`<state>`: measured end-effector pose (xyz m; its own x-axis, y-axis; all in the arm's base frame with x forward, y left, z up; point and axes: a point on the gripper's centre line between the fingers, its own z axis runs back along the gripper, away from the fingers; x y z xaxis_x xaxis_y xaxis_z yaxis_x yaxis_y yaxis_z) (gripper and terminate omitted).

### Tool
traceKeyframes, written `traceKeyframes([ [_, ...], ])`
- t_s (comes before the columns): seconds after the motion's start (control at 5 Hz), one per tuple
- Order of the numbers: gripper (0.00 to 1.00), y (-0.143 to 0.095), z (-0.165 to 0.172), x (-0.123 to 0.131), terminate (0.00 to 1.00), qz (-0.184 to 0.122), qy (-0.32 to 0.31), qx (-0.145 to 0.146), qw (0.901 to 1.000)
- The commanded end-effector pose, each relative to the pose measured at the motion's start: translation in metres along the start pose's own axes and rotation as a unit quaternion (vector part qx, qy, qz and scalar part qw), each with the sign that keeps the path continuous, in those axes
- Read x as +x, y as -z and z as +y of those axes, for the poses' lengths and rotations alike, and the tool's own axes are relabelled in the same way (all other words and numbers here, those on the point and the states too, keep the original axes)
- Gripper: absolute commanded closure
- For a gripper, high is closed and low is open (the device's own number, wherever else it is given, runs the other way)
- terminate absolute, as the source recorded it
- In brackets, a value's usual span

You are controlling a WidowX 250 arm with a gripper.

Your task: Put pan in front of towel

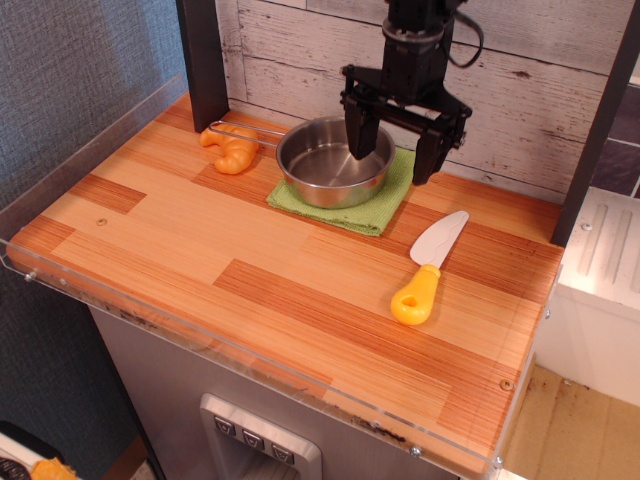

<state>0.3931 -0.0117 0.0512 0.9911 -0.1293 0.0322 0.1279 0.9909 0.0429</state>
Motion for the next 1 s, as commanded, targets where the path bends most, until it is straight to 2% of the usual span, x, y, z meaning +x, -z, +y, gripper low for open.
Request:
traceKeyframes([
  [0.0,0.0,0.011,0.014,0.005,0.0,0.005,-0.016,0.006,0.9998],
  [0.2,1.0,0.007,0.018,0.004,0.0,-0.009,-0.025,-0.003,0.9996],
  [0.6,1.0,-0.029,0.028,-0.008,0.0,-0.112,-0.035,-0.013,0.993],
  [0.8,1.0,-0.039,0.031,-0.014,0.0,-0.133,-0.024,-0.024,0.9905],
])
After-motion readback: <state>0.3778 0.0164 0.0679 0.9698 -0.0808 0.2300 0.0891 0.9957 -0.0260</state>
